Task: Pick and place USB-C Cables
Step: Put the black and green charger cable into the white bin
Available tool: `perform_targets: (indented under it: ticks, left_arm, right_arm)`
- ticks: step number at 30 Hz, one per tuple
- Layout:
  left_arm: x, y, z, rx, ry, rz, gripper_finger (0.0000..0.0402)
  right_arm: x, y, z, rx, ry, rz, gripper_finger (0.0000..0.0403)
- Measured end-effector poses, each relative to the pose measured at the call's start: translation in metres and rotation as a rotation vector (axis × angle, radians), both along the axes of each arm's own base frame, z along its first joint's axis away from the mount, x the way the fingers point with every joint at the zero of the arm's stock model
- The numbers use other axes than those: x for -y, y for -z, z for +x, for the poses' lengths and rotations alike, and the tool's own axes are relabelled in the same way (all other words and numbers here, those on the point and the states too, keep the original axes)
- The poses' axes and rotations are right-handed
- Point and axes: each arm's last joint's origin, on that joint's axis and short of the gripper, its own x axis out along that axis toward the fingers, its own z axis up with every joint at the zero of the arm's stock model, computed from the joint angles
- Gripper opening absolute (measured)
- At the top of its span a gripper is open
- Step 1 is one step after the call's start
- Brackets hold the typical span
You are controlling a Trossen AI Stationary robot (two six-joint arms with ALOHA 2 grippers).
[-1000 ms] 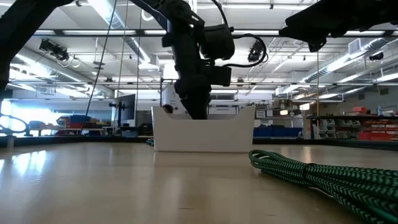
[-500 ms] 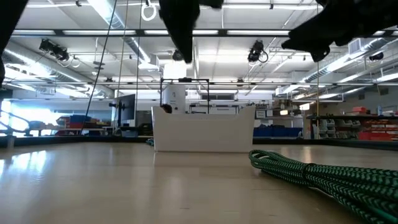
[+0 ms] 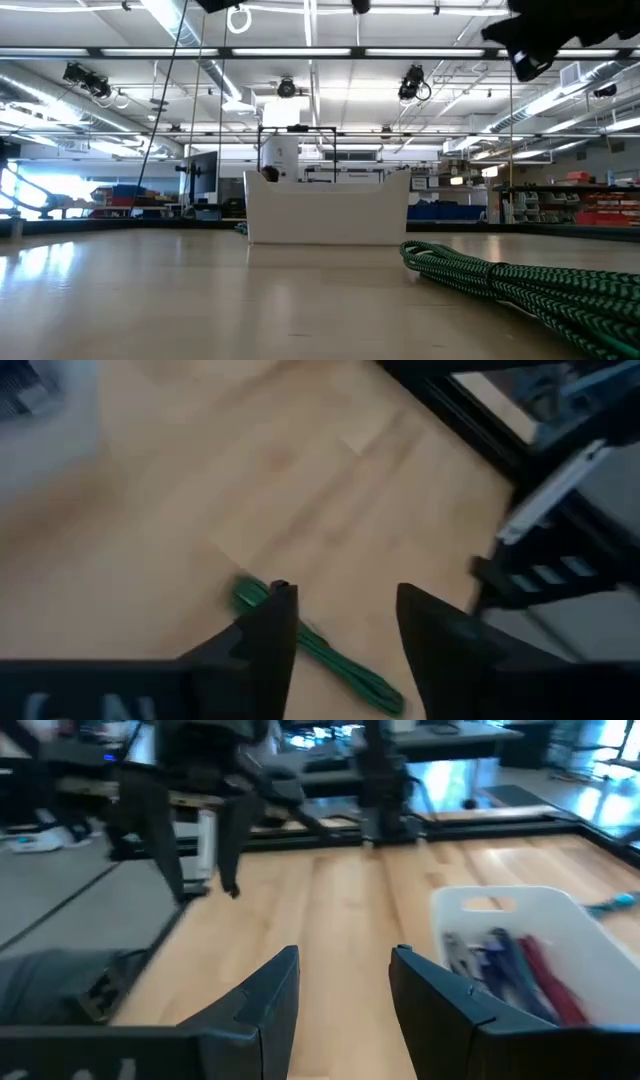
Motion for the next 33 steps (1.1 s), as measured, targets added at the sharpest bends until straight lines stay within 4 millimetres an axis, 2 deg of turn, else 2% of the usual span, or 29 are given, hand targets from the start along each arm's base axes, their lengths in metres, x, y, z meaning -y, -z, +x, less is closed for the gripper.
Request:
perform_targets:
  ticks: [3, 5, 9, 13, 17, 22, 28, 33]
  left_arm:
    - [0.000, 0.008, 0.004, -0.005, -0.020, -0.091, 0.0208]
    - [-0.009, 0.017, 0.012, -0.053, -0.039, -0.152, 0.0233]
    - [-0.038, 0.046, 0.035, -0.176, -0.084, -0.282, 0.0270]
    - [-0.066, 0.070, 0.054, -0.293, -0.098, -0.422, 0.0277]
    - [-0.082, 0.094, 0.062, -0.389, -0.118, -0.497, 0.0264]
    - [-0.081, 0.113, 0.068, -0.421, -0.134, -0.569, 0.0241]
    - [-0.072, 0.119, 0.066, -0.430, -0.152, -0.572, 0.0201]
    - [-0.072, 0.125, 0.061, -0.496, -0.127, -0.503, 0.0145]
  right_arm:
    - [-0.008, 0.000, -0.007, -0.006, -0.057, -0.013, 0.0162]
    - [-0.012, 0.000, -0.012, -0.020, -0.091, -0.027, 0.0162]
    - [-0.016, 0.005, -0.020, -0.073, -0.130, -0.069, 0.0162]
    - [-0.016, 0.010, -0.025, -0.116, -0.103, -0.123, 0.0162]
    - [-0.015, 0.016, -0.028, -0.162, -0.082, -0.168, 0.0162]
    - [-0.014, 0.021, -0.030, -0.219, -0.075, -0.173, 0.0162]
    - [-0.013, 0.024, -0.032, -0.246, -0.068, -0.183, 0.0162]
    - [-0.013, 0.024, -0.032, -0.246, -0.068, -0.187, 0.0162]
